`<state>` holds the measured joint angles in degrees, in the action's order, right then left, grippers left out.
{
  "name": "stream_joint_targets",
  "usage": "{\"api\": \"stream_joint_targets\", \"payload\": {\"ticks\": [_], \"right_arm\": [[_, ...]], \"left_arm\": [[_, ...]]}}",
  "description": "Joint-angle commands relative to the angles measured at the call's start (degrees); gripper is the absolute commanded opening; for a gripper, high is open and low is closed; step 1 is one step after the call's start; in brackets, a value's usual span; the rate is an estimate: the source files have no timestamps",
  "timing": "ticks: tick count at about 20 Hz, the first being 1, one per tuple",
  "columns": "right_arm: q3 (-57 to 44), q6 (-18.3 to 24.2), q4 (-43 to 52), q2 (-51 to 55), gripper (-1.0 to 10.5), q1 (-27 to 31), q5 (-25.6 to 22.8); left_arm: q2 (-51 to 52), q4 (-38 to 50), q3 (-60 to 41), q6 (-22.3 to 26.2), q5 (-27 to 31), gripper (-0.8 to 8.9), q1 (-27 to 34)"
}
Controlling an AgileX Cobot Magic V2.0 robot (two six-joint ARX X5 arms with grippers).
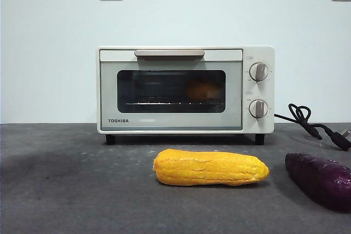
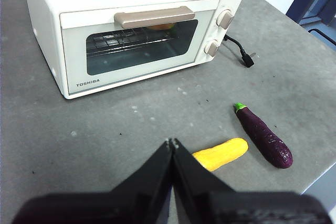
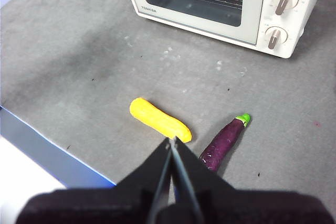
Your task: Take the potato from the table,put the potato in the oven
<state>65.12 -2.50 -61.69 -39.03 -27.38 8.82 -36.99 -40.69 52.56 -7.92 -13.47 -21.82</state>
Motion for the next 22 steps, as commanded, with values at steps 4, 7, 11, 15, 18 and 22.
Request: {"api": "stream_joint_targets", "payload": {"ticks": [4,7,11,15,18,22], "right_arm": [[-0.4,0.0,0.3,0.0,0.0,-0.1,-0.2],[-0.4,0.0,0.3,0.0,0.0,-0.1,-0.2],[-0.4,0.0,0.3,0.0,0.0,-0.1,-0.2],[-0.4,0.0,0.3,0.0,0.0,-0.1,-0.2],[-0.4,0.0,0.3,0.0,0.0,-0.1,-0.2],[-0.4,0.0,0.3,0.0,0.0,-0.1,-0.2]], "left_arm": [[0.0,0.1,0.0,0.5,0.0,-0.04,-0.1],[-0.7,0.1,0.0,0.5,0.0,-0.04,-0.1],[-1.2,1.3,0.0,11.0,9.2,-0.04,0.1],[2.1,6.0,-1.9,17.0,17.3,-0.04,8.6],[9.3,18.6,-11.5,17.2,15.3,-0.04,16.7],[20.2,33.9,-28.4,17.2,14.9,-0.04,20.6]]}}
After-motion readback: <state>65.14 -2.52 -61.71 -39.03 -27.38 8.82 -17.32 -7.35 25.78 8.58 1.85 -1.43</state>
